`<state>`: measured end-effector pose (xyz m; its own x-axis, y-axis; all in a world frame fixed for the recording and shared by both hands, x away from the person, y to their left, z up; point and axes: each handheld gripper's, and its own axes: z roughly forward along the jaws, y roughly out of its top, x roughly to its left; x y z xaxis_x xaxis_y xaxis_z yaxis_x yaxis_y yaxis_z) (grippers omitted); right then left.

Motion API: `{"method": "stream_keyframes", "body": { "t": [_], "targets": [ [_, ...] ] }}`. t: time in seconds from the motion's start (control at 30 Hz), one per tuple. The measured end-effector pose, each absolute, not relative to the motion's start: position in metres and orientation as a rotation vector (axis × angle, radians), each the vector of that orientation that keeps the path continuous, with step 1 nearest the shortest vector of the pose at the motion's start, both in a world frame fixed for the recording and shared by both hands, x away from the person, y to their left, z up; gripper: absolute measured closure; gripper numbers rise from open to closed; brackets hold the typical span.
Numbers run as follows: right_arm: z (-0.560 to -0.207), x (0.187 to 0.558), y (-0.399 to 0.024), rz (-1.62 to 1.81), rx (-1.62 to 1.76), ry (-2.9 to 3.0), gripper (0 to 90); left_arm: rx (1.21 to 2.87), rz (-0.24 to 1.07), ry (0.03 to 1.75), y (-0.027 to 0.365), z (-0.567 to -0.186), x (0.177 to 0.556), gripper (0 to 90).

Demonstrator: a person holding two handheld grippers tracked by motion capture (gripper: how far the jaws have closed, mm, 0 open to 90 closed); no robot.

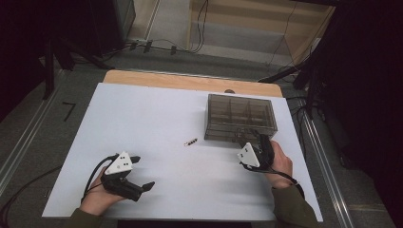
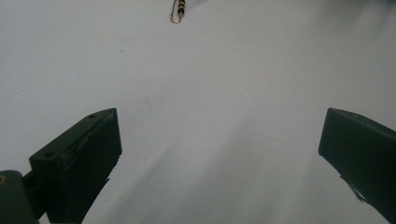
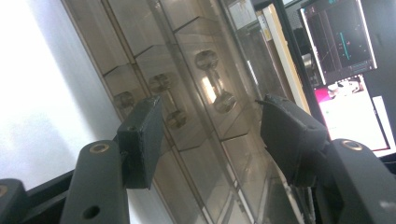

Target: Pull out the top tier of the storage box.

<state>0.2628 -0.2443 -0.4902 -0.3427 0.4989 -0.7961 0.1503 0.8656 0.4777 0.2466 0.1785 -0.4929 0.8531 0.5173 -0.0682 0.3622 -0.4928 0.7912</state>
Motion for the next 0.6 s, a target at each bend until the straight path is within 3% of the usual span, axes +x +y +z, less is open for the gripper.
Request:
{"method": "stream_keyframes", "body": {
  "t": [0.6],
  "targets": [
    [-0.4874, 0.2656, -0.2417, 0.356, 0.443, 1.894, 47.4, 2.146, 0.225, 0.63, 0.177, -0.4926, 0.2463, 0.0]
  ]
}}
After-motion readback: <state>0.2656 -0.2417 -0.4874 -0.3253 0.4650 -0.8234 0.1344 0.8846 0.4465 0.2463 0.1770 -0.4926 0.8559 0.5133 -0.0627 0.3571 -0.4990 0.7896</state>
